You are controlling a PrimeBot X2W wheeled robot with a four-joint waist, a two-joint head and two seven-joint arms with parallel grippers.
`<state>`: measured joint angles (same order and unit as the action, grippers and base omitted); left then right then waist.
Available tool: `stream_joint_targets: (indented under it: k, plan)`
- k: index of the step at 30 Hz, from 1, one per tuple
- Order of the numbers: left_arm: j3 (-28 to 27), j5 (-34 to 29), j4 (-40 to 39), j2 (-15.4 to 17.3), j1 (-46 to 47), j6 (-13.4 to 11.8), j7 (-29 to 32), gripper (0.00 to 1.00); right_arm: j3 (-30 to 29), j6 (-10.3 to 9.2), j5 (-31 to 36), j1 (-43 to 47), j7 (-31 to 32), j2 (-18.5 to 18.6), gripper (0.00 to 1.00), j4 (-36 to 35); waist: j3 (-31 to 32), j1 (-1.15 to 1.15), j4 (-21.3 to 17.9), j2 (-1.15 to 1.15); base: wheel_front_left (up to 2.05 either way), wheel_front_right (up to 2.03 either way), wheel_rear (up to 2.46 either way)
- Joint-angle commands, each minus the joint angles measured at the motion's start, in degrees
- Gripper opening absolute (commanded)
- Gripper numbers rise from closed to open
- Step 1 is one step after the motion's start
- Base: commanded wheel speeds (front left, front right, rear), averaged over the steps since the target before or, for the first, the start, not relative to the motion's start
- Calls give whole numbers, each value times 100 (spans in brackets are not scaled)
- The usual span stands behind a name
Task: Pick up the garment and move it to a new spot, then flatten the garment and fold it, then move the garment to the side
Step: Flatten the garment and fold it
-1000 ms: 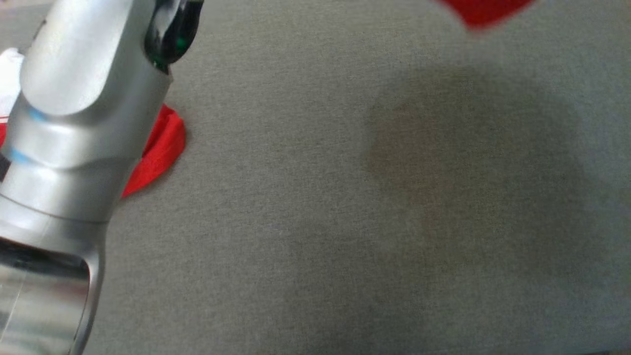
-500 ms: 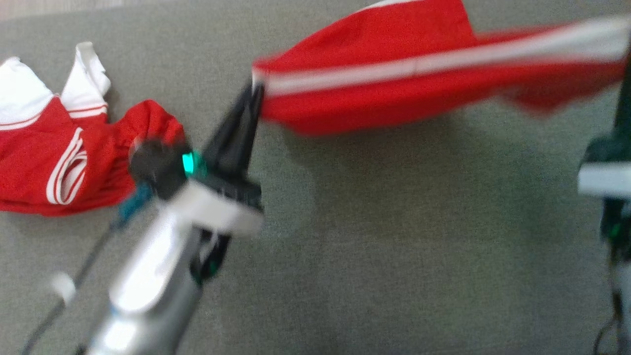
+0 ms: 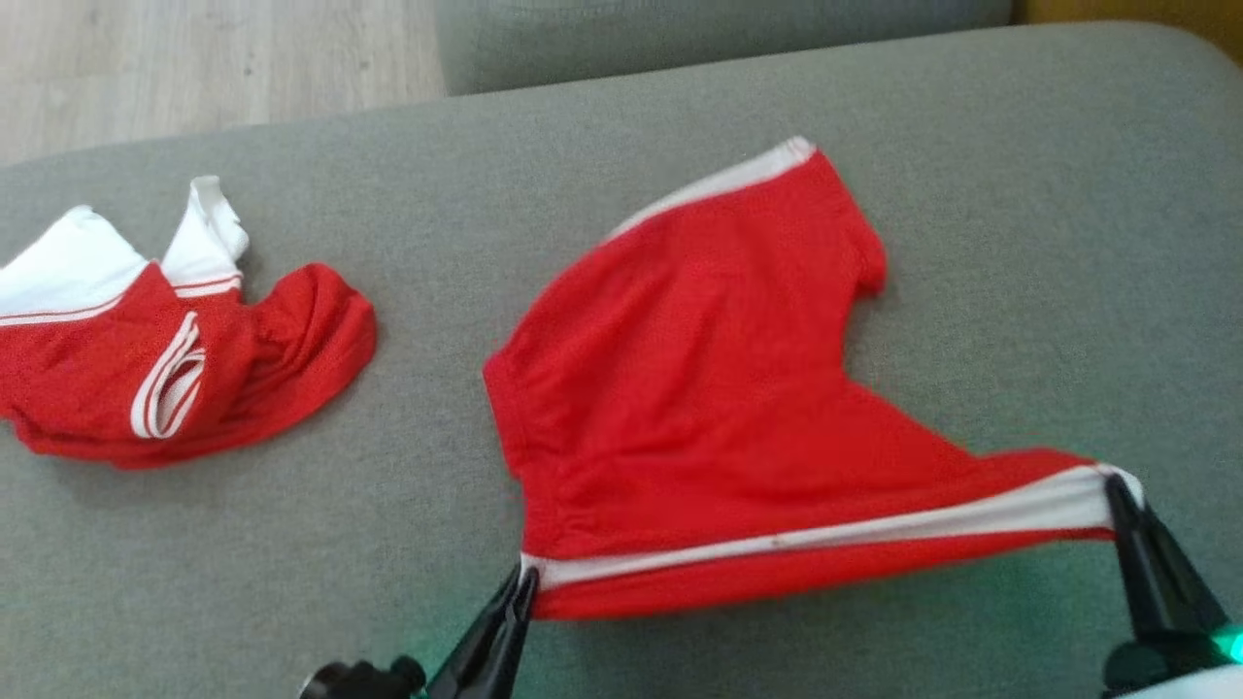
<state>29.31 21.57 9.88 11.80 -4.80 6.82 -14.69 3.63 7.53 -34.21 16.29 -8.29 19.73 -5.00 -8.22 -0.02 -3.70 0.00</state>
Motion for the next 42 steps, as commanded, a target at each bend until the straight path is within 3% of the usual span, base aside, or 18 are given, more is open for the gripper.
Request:
stream_joint_targets:
  k: [1,6,10,18,26,33,34,35,36,37,38,42]
  plan:
    - [-185,-18,-244,104,85,-44,-12,0,-98,-4,-26,-43,-5,213,0,-298,73,2,40,0,0,0,0]
    - [-175,148,-511,27,198,-32,65,0,-355,-4,65,-127,114,60,0,-492,142,2,216,0,0,0,0]
    - [-280,426,-424,-311,717,-108,261,0,-378,-4,171,-769,295,-47,0,-222,75,2,391,0,0,0,0]
    - [-296,644,317,-719,2157,-189,691,0,7,-4,182,-2473,707,181,0,793,-417,2,801,0,0,0,0]
    - [-175,969,1184,-862,3294,-117,604,0,609,-4,262,-3992,855,412,0,1910,-984,2,1044,0,0,0,0]
    - [-52,1155,2036,-888,4092,-94,297,0,1193,-4,277,-5242,680,265,1,3075,-1442,2,1011,0,0,0,0]
    - [-31,1178,2130,-889,4164,-88,266,0,1277,-4,242,-5341,661,247,24,3203,-1482,2,1002,0,0,0,0]
    - [-9,1213,2223,-889,4225,-80,243,0,1367,-4,201,-5430,638,231,90,3320,-1516,2,989,0,0,0,0]
    - [20,1264,2309,-890,4276,-72,222,25,1416,-4,161,-5509,581,218,100,3439,-1539,2,976,0,0,0,0]
    - [53,1309,2389,-890,4321,-66,199,49,1462,-4,128,-5578,513,204,100,3549,-1557,2,962,0,0,0,0]
    - [82,1341,2473,-891,4360,-64,175,100,1528,-4,75,-5625,472,191,100,3650,-1565,2,948,0,0,0,0]
    - [112,1415,2685,-891,4419,-115,87,100,1710,-4,-93,-5689,366,221,100,3869,-1543,2,897,0,0,0,0]
